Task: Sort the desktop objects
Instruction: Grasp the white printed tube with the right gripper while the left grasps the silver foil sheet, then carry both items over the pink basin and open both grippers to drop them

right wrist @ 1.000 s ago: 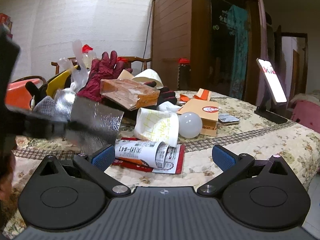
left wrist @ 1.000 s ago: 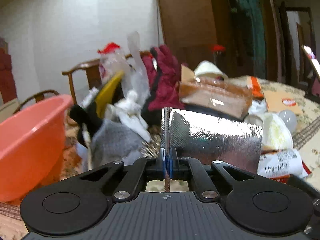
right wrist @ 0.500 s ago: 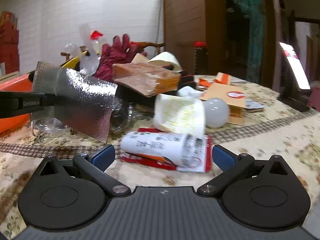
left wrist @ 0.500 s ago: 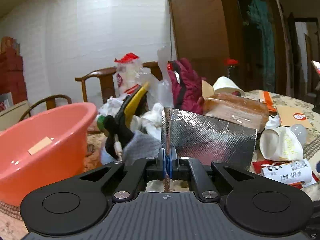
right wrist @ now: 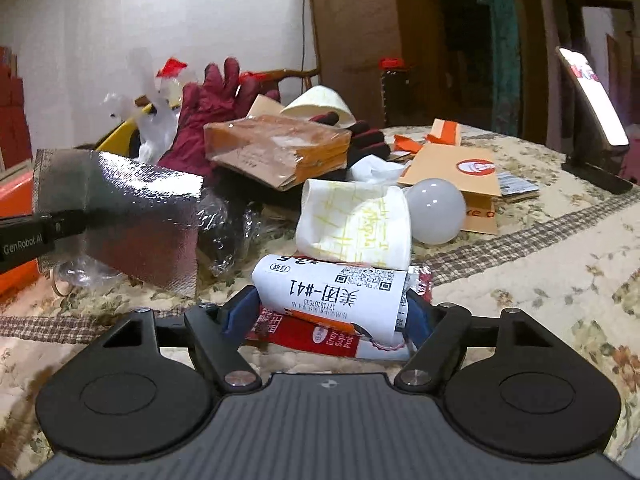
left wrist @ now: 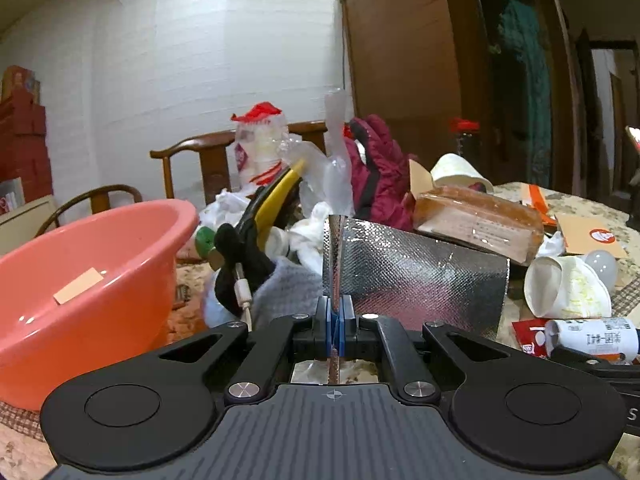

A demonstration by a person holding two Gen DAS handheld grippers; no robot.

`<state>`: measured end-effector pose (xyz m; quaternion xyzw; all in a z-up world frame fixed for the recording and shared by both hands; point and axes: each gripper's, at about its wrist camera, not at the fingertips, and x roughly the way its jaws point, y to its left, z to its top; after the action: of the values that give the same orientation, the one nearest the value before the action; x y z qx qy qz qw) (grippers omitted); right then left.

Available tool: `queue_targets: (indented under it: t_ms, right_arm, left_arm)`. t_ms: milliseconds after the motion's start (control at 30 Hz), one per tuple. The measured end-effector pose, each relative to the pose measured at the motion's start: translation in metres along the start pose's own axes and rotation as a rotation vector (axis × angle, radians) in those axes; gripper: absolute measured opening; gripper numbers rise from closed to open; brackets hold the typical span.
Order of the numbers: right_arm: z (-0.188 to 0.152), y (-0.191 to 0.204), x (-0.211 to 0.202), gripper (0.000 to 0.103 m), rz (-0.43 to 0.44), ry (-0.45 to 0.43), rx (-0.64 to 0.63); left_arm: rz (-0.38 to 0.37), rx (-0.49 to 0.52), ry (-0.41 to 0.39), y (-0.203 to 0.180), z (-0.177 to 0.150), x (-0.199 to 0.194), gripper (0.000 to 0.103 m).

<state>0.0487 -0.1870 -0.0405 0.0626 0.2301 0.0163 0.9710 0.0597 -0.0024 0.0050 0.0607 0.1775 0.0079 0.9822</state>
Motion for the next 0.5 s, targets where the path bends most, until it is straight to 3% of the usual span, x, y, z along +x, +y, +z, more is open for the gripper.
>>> queue_targets:
  t_ms: [33,500]
  right_arm:
    - [-0.001,-0.001,-0.003,0.068,-0.002,-0.009,0.004]
    - [0.018,0.016,-0.040,0.068,0.032,-0.134,-0.030]
  left_arm:
    - [0.000,0.001,-0.003,0.001,0.000,-0.001,0.000]
    - [0.020,-0.005,-0.077,0.019,0.019,-0.031,0.000]
